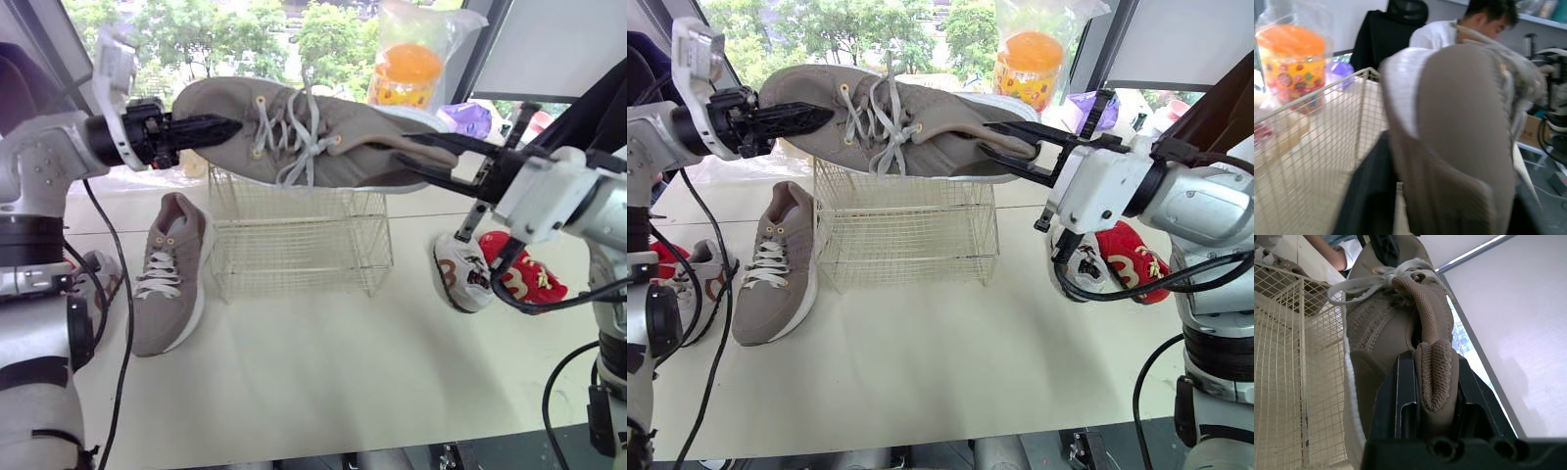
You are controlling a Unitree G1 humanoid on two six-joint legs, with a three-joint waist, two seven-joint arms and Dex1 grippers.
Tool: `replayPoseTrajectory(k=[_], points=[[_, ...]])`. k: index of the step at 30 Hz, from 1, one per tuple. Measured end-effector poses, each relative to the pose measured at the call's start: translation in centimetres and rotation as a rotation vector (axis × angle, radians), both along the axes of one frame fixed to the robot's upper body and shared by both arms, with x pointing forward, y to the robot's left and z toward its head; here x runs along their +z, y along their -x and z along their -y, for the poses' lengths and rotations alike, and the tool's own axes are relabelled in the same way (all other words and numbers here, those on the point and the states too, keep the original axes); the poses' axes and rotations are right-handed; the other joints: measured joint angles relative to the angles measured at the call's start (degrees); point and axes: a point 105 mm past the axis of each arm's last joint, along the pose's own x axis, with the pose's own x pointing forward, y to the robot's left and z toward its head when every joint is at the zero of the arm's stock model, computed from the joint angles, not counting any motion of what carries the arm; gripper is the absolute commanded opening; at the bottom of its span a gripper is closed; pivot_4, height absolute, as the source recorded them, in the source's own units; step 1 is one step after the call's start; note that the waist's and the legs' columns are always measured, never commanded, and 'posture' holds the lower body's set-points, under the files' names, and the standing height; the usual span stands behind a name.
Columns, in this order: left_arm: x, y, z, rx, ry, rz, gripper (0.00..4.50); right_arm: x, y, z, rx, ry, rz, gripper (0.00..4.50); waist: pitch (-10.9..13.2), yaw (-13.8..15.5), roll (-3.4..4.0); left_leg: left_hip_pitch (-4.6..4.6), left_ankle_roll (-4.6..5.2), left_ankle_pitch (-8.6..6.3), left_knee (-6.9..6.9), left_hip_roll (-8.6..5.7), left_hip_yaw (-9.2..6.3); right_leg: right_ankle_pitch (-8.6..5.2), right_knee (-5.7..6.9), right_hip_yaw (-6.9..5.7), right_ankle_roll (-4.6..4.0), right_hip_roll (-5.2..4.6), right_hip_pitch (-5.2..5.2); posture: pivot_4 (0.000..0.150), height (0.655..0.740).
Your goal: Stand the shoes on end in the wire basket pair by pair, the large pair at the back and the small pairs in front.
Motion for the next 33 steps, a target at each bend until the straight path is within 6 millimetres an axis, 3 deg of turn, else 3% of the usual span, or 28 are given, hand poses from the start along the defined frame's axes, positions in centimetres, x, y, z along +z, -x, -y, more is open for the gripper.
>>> replayPoseTrajectory(k=[2,4,7,12,18,22,25,28,33], points=[[0.0,-0.2,0.0,0.012,0.024,-0.020,0.52,0.3,0.1,0.0,0.004,-0.005,0.001,1.95,0.00,0.00,0.00,-0.01,0.00,0.00,0.02,0.00,0.00,0.00,0.01,0.00,0.01,0.00,0.00,0.150,0.7400],[-0.2,-0.4,0.3,0.017,0.059,-0.055,0.52,0.6,-0.2,0.4,-0.006,-0.050,-0.060,3.00,0.00,0.08,0.00,-0.01,0.00,0.00,0.05,0.01,0.00,0.01,0.03,0.00,0.01,-0.01,0.02,0.150,0.7400],[-0.6,-0.7,0.5,0.023,0.145,-0.119,0.52,0.7,-0.9,1.3,-0.032,-0.180,-0.262,4.46,0.00,0.13,0.00,-0.03,-0.01,0.01,0.11,0.02,0.00,0.01,0.06,-0.01,0.01,-0.06,0.02,0.150,0.7400],[-1.2,-1.3,0.4,0.083,0.289,-0.199,0.52,0.6,-1.2,3.5,-0.052,-0.434,-0.611,4.46,0.01,0.11,-0.02,-0.08,-0.01,0.01,0.16,0.02,-0.04,0.02,0.09,-0.04,0.01,-0.08,0.02,0.150,0.7400],[0.8,0.3,0.8,0.059,0.436,-0.149,0.52,-2.3,-1.7,4.4,0.130,-0.780,-1.051,4.46,0.00,0.02,-0.05,-0.06,-0.01,0.01,0.18,0.04,-0.05,0.04,0.13,-0.05,0.02,-0.09,0.04,0.150,0.7400],[0.1,0.6,1.9,0.044,0.464,-0.183,0.52,-3.4,-2.7,1.4,0.314,-0.904,-1.167,4.46,0.02,-0.28,-0.03,-0.03,0.00,0.00,0.50,0.05,-0.08,0.03,0.60,-0.03,0.01,-0.05,-0.01,0.150,0.7400],[-0.1,0.8,2.5,0.034,0.471,-0.196,0.52,-1.1,-4.0,-1.1,0.438,-0.955,-1.135,4.46,0.10,-0.44,0.11,-0.03,0.00,0.00,0.73,0.06,-0.09,0.03,0.83,0.00,0.01,-0.02,-0.03,0.150,0.7400],[-0.2,1.1,2.5,0.036,0.476,-0.196,0.52,1.7,-4.4,-1.8,0.531,-0.995,-1.046,4.46,0.09,-0.13,0.08,-0.03,0.00,0.00,0.75,0.06,-0.16,0.04,0.81,-0.02,0.00,-0.01,0.03,0.150,0.7400],[-0.8,1.0,2.3,0.058,0.483,-0.219,0.52,2.2,-5.0,-2.4,0.599,-1.045,-1.055,4.46,0.08,-0.02,0.06,-0.22,-0.01,0.01,0.84,0.04,-0.17,0.04,0.76,-0.02,0.01,-0.05,-0.02,0.150,0.7400]])
